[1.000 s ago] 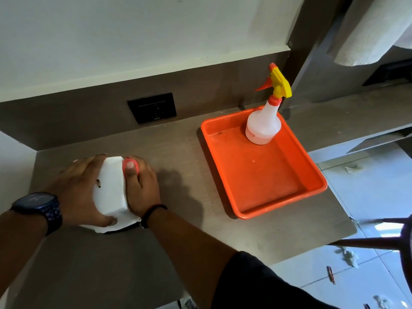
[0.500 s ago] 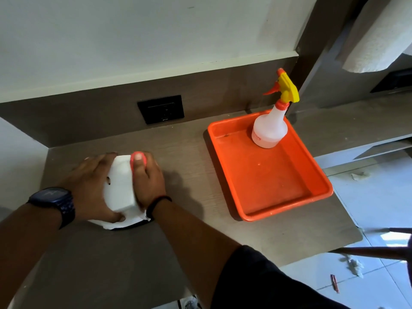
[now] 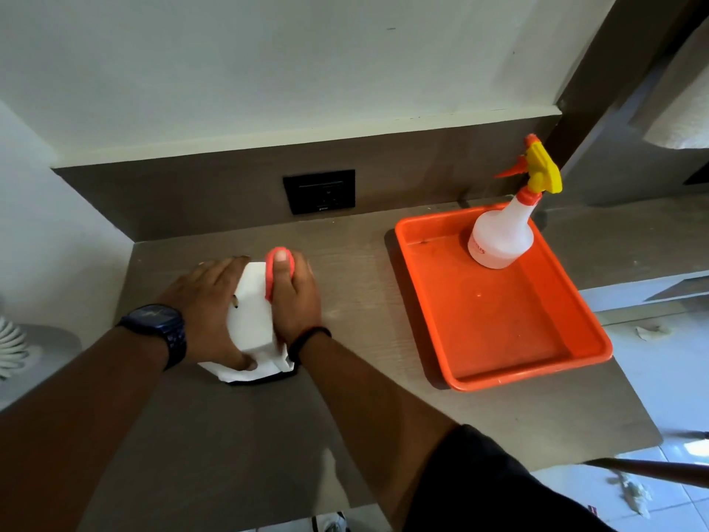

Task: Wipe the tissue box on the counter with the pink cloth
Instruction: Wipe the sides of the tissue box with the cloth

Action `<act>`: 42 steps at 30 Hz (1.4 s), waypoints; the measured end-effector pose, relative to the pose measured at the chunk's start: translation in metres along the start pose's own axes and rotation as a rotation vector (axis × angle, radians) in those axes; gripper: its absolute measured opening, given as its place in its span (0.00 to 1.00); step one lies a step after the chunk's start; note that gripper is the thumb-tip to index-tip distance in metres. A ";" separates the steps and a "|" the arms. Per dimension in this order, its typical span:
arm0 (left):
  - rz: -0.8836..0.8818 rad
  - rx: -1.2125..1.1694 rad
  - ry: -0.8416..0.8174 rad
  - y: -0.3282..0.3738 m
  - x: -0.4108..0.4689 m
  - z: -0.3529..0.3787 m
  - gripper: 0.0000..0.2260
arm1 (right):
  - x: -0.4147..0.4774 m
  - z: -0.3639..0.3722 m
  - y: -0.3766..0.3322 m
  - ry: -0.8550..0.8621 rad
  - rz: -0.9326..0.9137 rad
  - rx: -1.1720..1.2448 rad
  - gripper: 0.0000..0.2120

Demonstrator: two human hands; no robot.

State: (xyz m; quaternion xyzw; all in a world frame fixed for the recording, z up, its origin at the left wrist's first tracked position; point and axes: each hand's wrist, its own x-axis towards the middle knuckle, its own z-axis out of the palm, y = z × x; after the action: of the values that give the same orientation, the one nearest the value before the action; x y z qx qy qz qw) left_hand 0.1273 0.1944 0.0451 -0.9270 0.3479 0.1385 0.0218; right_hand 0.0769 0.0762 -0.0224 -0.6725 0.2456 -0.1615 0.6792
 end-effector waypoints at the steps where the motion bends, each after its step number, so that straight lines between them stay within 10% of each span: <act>1: 0.002 0.013 -0.002 0.000 0.000 0.000 0.65 | 0.002 0.000 0.003 0.002 0.058 0.001 0.25; 13: 0.030 -0.014 0.012 0.002 -0.004 -0.004 0.62 | -0.024 0.003 0.008 0.024 -0.003 0.064 0.16; 19: 0.017 0.019 -0.008 0.006 -0.003 -0.007 0.63 | 0.001 0.002 -0.002 -0.015 0.171 -0.019 0.30; 29: 0.022 -0.036 0.014 0.000 -0.002 -0.003 0.63 | -0.033 0.003 0.009 0.037 0.030 0.010 0.12; 42: 0.021 0.049 0.021 0.002 -0.001 -0.002 0.63 | -0.055 -0.007 0.020 0.016 0.139 0.028 0.24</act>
State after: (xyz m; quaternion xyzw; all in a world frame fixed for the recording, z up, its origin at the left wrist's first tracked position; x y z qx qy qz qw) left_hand 0.1259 0.1928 0.0476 -0.9239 0.3610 0.1205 0.0396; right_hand 0.0249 0.1018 -0.0361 -0.6431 0.2947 -0.1227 0.6961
